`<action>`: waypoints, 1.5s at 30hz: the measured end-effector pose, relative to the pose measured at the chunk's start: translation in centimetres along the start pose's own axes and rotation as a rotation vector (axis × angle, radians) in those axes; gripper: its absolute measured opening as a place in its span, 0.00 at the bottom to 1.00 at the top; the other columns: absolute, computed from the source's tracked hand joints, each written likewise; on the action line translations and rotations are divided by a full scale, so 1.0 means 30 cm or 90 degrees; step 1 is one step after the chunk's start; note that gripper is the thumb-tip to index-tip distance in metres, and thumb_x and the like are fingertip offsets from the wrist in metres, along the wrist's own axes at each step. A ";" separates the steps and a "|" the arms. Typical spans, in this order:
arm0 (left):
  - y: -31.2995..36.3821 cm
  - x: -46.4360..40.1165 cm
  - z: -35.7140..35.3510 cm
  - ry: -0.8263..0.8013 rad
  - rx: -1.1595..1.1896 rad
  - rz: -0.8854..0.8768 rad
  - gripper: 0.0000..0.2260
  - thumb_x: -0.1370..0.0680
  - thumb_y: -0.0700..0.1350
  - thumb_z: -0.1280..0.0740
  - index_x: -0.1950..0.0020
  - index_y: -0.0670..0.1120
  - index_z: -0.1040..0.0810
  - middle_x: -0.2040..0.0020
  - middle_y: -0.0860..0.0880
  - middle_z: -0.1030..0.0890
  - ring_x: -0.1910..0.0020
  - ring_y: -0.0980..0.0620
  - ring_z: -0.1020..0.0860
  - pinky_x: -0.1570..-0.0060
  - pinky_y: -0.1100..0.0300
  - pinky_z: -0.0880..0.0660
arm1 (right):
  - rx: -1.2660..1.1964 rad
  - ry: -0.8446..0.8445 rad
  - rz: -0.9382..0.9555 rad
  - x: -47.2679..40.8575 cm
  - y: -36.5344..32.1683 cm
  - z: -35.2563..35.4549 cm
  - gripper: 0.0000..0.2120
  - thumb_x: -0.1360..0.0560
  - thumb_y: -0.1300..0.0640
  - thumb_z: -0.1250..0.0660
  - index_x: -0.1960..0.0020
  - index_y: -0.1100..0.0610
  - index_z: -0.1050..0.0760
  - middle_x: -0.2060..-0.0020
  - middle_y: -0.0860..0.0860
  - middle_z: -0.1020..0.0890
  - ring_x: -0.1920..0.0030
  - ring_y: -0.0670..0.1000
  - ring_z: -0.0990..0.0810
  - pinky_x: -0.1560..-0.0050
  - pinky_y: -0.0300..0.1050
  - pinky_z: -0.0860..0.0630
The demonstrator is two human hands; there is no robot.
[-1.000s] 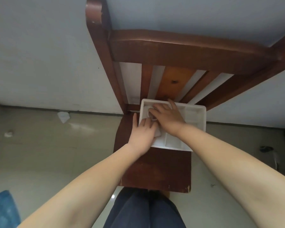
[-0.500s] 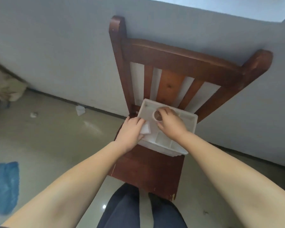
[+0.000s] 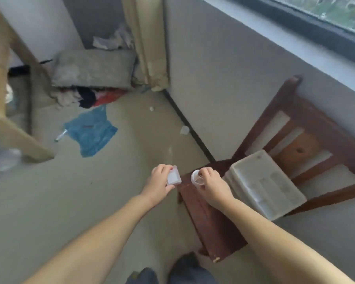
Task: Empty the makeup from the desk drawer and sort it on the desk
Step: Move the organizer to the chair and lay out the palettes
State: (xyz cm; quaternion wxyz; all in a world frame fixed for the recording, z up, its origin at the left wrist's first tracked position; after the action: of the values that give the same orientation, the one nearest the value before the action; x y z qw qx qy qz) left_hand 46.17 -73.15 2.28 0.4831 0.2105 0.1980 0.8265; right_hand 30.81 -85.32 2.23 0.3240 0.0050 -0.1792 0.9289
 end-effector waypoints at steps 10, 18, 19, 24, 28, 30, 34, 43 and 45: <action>-0.625 0.966 0.241 0.241 0.073 0.357 0.23 0.26 0.44 0.30 0.33 0.47 0.32 0.35 0.49 0.31 0.34 0.49 0.33 0.39 0.56 0.31 | 0.036 -0.178 0.356 0.178 -0.961 -0.402 0.16 0.23 0.52 0.39 0.37 0.56 0.33 0.38 0.51 0.30 0.37 0.54 0.31 0.48 0.46 0.27; -0.985 1.907 0.325 0.351 0.083 0.603 0.22 0.26 0.44 0.31 0.34 0.46 0.32 0.35 0.49 0.31 0.35 0.48 0.33 0.43 0.58 0.32 | 0.067 -0.282 0.612 0.626 -1.759 -0.715 0.16 0.23 0.52 0.39 0.38 0.57 0.34 0.37 0.50 0.30 0.37 0.54 0.32 0.49 0.49 0.25; -1.017 1.998 0.332 0.365 0.086 0.631 0.22 0.26 0.44 0.30 0.34 0.46 0.32 0.35 0.49 0.31 0.35 0.48 0.33 0.44 0.58 0.32 | 0.073 -0.288 0.644 0.674 -1.840 -0.743 0.16 0.23 0.52 0.39 0.38 0.57 0.34 0.37 0.50 0.30 0.38 0.53 0.31 0.49 0.48 0.26; -1.149 2.343 0.354 0.461 0.111 0.728 0.23 0.26 0.44 0.30 0.33 0.46 0.32 0.37 0.48 0.29 0.36 0.47 0.32 0.43 0.58 0.31 | 0.115 -0.307 0.791 0.828 -2.206 -0.868 0.15 0.23 0.52 0.39 0.38 0.56 0.33 0.37 0.50 0.30 0.38 0.53 0.30 0.46 0.46 0.28; -1.293 2.530 0.397 0.509 0.120 0.784 0.24 0.26 0.45 0.30 0.32 0.46 0.33 0.35 0.49 0.30 0.36 0.49 0.32 0.42 0.58 0.30 | 0.136 -0.310 0.879 0.885 -2.493 -0.972 0.16 0.23 0.52 0.39 0.37 0.56 0.33 0.36 0.50 0.30 0.37 0.53 0.30 0.46 0.46 0.27; -1.400 2.616 0.445 0.525 0.109 0.808 0.23 0.26 0.46 0.31 0.32 0.46 0.33 0.36 0.48 0.30 0.36 0.48 0.32 0.42 0.56 0.29 | 0.129 -0.309 0.922 0.906 -2.654 -1.031 0.16 0.23 0.52 0.39 0.37 0.55 0.33 0.36 0.50 0.29 0.38 0.53 0.30 0.46 0.46 0.27; -1.647 2.783 0.572 0.547 0.092 0.849 0.24 0.26 0.46 0.30 0.32 0.46 0.33 0.36 0.47 0.30 0.36 0.47 0.31 0.42 0.53 0.29 | 0.115 -0.310 0.982 0.923 -3.006 -1.157 0.16 0.23 0.51 0.38 0.38 0.55 0.32 0.38 0.49 0.29 0.39 0.53 0.29 0.46 0.46 0.27; -2.124 3.153 0.863 0.642 0.153 0.942 0.26 0.27 0.47 0.28 0.33 0.43 0.31 0.37 0.43 0.28 0.37 0.44 0.29 0.40 0.52 0.30 | 0.142 -0.357 1.104 0.987 -3.803 -1.363 0.14 0.23 0.53 0.39 0.39 0.56 0.32 0.38 0.50 0.28 0.39 0.54 0.29 0.50 0.45 0.29; -2.232 3.242 0.908 0.650 0.166 0.963 0.26 0.27 0.50 0.28 0.33 0.43 0.31 0.37 0.45 0.28 0.37 0.46 0.30 0.40 0.54 0.31 | 0.146 -0.366 1.139 1.024 -3.964 -1.427 0.15 0.23 0.53 0.39 0.39 0.57 0.32 0.38 0.51 0.28 0.40 0.54 0.28 0.50 0.46 0.28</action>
State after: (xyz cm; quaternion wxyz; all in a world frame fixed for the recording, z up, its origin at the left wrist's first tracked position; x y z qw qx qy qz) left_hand 65.49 46.46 4.66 -0.3594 -0.0538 0.2884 0.8859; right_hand 82.90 33.82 5.23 -0.5678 0.1262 -0.0969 0.8076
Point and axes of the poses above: each hand's wrist, its own x-axis away from the middle knuckle, its own z-axis out of the back of the hand, y = z × x, the point moved 2 cm from there along -x, towards the middle knuckle
